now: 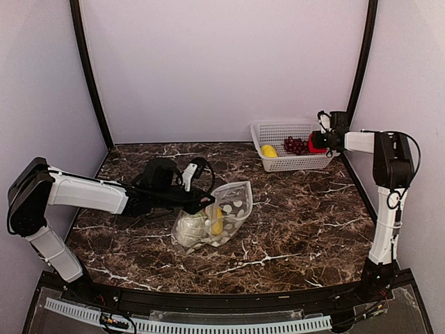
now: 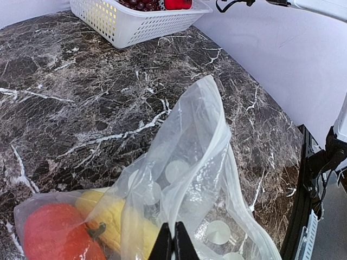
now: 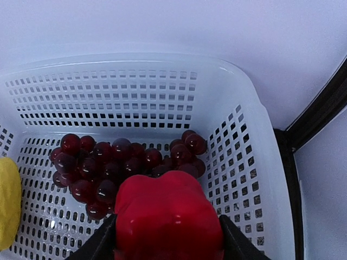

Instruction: Open the zip-top bag and remove the fake food

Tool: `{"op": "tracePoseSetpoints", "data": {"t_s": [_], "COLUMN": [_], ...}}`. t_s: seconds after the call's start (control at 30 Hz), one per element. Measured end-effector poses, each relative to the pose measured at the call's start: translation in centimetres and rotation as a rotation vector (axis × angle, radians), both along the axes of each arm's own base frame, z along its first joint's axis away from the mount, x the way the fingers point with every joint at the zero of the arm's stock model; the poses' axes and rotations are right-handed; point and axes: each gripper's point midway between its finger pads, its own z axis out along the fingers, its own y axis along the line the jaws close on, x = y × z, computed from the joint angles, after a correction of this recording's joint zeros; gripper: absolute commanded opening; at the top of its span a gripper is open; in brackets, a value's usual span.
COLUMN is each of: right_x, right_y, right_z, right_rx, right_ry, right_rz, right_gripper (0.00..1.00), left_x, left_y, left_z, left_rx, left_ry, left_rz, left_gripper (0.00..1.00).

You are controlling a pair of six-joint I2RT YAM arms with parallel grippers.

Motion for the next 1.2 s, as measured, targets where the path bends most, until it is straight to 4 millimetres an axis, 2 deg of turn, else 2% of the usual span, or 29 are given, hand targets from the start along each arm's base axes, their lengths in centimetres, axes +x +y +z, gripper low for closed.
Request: {"op": "tracePoseSetpoints", "data": {"t_s": [0.13, 0.23, 0.3, 0.43, 0.57, 0.67, 0.8, 0.93, 1.0, 1.03, 1.13, 1.2], "right_x": [-0.5, -1.3, -1.6, -2.4, -4.1, -6.2, -10.5, -17.1, -20.2, -22.6, -26.3, -28.2], "right_y": [0.1, 0.3, 0.5, 1.1, 2.8, 6.1, 12.3, 18.7, 21.1, 22.8, 25.7, 27.3], "right_z": [-0.4, 0.2, 1.5, 6.0, 10.2, 12.0, 11.8, 10.1, 9.6, 9.4, 9.4, 9.1], "right_rx": [0.011, 0.024, 0.03, 0.053, 0.075, 0.093, 0.123, 0.152, 0.165, 0.174, 0.197, 0.216], "right_ry": [0.016, 0.023, 0.006, -0.069, -0.141, -0.176, -0.172, -0.133, -0.123, -0.125, -0.134, -0.13], "right_rz": [-0.005, 0.004, 0.009, 0.036, 0.093, 0.174, 0.329, 0.519, 0.599, 0.658, 0.755, 0.805], "right_gripper": [0.69, 0.72, 0.71, 0.71, 0.71, 0.7, 0.68, 0.66, 0.64, 0.63, 0.6, 0.55], "left_x": [0.0, 0.0, 0.0, -0.1, -0.1, -0.1, -0.1, -0.3, -0.4, -0.4, -0.4, -0.3], "left_y": [0.0, 0.0, 0.0, 0.1, 0.1, 0.1, 0.2, 0.2, 0.2, 0.2, 0.1, 0.0], "left_z": [-0.1, -0.1, -0.1, 0.0, 0.1, 0.3, 0.5, 0.4, 0.4, 0.4, 0.5, 0.8], "left_rx": [0.002, 0.003, 0.003, 0.003, 0.001, -0.001, -0.001, 0.002, 0.004, 0.003, 0.002, -0.002], "left_ry": [0.002, 0.002, 0.002, 0.003, 0.001, -0.002, -0.002, 0.004, 0.007, 0.008, 0.007, 0.004], "left_rz": [0.0, 0.0, 0.0, 0.0, 0.001, 0.0, 0.001, -0.004, -0.007, -0.008, -0.011, -0.012], "left_gripper": [0.01, 0.01, 0.01, 0.01, 0.01, 0.01, 0.01, 0.01, 0.01, 0.01, 0.01, 0.01]}}
